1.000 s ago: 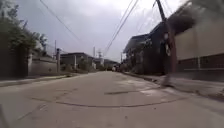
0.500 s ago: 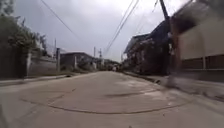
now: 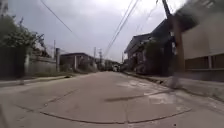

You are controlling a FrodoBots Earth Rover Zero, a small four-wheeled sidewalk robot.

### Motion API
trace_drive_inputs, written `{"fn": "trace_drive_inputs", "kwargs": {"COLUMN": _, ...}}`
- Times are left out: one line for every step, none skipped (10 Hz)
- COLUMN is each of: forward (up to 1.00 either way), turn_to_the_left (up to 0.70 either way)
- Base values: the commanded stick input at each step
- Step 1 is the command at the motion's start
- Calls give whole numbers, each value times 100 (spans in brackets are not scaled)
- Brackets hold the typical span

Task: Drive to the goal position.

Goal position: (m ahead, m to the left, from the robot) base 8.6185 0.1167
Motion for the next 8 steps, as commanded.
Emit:
{"fn": "trace_drive_inputs", "kwargs": {"forward": 50, "turn_to_the_left": 0}}
{"fn": "trace_drive_inputs", "kwargs": {"forward": 50, "turn_to_the_left": 0}}
{"fn": "trace_drive_inputs", "kwargs": {"forward": 50, "turn_to_the_left": 0}}
{"fn": "trace_drive_inputs", "kwargs": {"forward": 50, "turn_to_the_left": 0}}
{"fn": "trace_drive_inputs", "kwargs": {"forward": 50, "turn_to_the_left": 0}}
{"fn": "trace_drive_inputs", "kwargs": {"forward": 50, "turn_to_the_left": 0}}
{"fn": "trace_drive_inputs", "kwargs": {"forward": 50, "turn_to_the_left": -22}}
{"fn": "trace_drive_inputs", "kwargs": {"forward": 50, "turn_to_the_left": -47}}
